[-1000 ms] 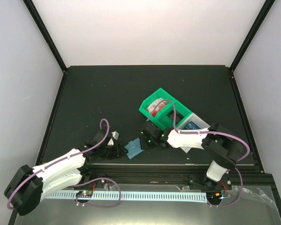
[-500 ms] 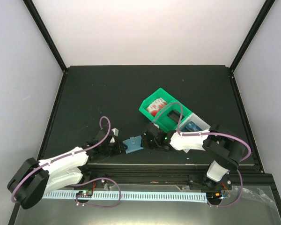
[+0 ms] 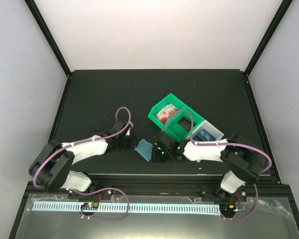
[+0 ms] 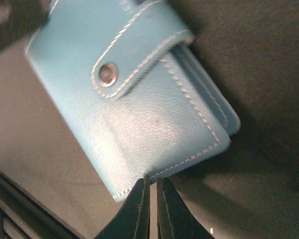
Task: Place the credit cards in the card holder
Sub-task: Open the card holder at the center of the board.
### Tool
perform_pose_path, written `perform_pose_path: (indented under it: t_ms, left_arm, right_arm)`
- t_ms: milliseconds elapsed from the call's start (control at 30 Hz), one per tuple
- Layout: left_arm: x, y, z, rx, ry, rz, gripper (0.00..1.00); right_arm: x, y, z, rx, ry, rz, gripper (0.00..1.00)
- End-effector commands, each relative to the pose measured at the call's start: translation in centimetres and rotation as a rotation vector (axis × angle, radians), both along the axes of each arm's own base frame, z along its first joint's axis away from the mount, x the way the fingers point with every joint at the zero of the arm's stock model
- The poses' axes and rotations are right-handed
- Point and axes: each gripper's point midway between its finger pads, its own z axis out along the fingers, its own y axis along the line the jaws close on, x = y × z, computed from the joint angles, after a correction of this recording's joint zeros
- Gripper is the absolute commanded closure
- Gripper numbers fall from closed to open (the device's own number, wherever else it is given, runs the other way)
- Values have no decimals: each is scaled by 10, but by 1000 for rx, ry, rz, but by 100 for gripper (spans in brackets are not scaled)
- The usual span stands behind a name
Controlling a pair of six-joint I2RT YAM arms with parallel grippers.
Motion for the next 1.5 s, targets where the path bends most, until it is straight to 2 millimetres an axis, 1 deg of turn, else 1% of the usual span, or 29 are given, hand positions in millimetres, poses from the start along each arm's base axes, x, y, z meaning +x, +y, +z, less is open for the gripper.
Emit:
perform_pose_path:
  t_ms: [0,33,67,100,167,233,300,333,367,400,533,600,667,733,833,900,1067,1167,1300,1400,1467]
  left_arm:
    - [24,-33,26,-78,-65,-109,89]
    - [26,-32,27,-68,-69,-109,88]
    - [27,-30,29,-58,-70,-105,88]
    - [29,-28,32,-43,-78,-107,87]
    - [27,-22,36,-19,-80,-101,84]
    - [23,-15,41,-7,-88,-90,78]
    - [19,-8,45,-2,-99,-66,68]
    - [16,-4,42,4,-87,-54,64]
    - [15,-2,47,-10,-100,-38,60]
    - [12,0,46,-17,-94,-25,57]
    - [-1,6,37,-59,-55,30,54]
    - [-5,11,30,-71,-45,60,54]
    - [-7,15,22,-74,-28,82,54]
    - [-8,16,18,-86,-17,86,54]
    - [-9,15,16,-103,-7,82,54]
    - [-9,14,16,-114,-7,78,53]
    - [-12,10,14,-155,3,73,52]
    - [-14,7,13,-183,12,68,51]
    - [-18,4,9,-218,31,71,50]
    - [-21,-1,6,-255,49,72,49]
    - [-21,-5,4,-283,60,73,49]
  right_arm:
    - [1,17,26,39,-73,111,90]
    - [8,12,30,10,-105,93,89]
    - [10,7,34,-15,-120,88,86]
    - [17,-1,37,-59,-159,66,83]
    - [24,-11,48,-115,-217,73,79]
    - [30,-17,57,-174,-279,115,73]
    - [37,-19,60,-245,-335,179,67]
    - [41,-18,60,-278,-354,208,63]
    - [43,-16,59,-304,-370,249,61]
    - [45,-12,57,-326,-380,290,59]
    - [51,-2,39,-396,-382,395,55]
    - [52,3,30,-406,-373,426,54]
    - [50,10,27,-392,-363,452,53]
    - [48,18,24,-368,-350,475,53]
    - [49,22,16,-366,-336,473,52]
    - [50,21,8,-383,-326,462,51]
    - [58,10,-9,-456,-314,390,51]
    - [61,7,-15,-471,-310,338,53]
    - [62,9,-16,-419,-296,261,60]
    - [59,13,-20,-365,-258,213,64]
    - [53,17,-25,-307,-203,193,66]
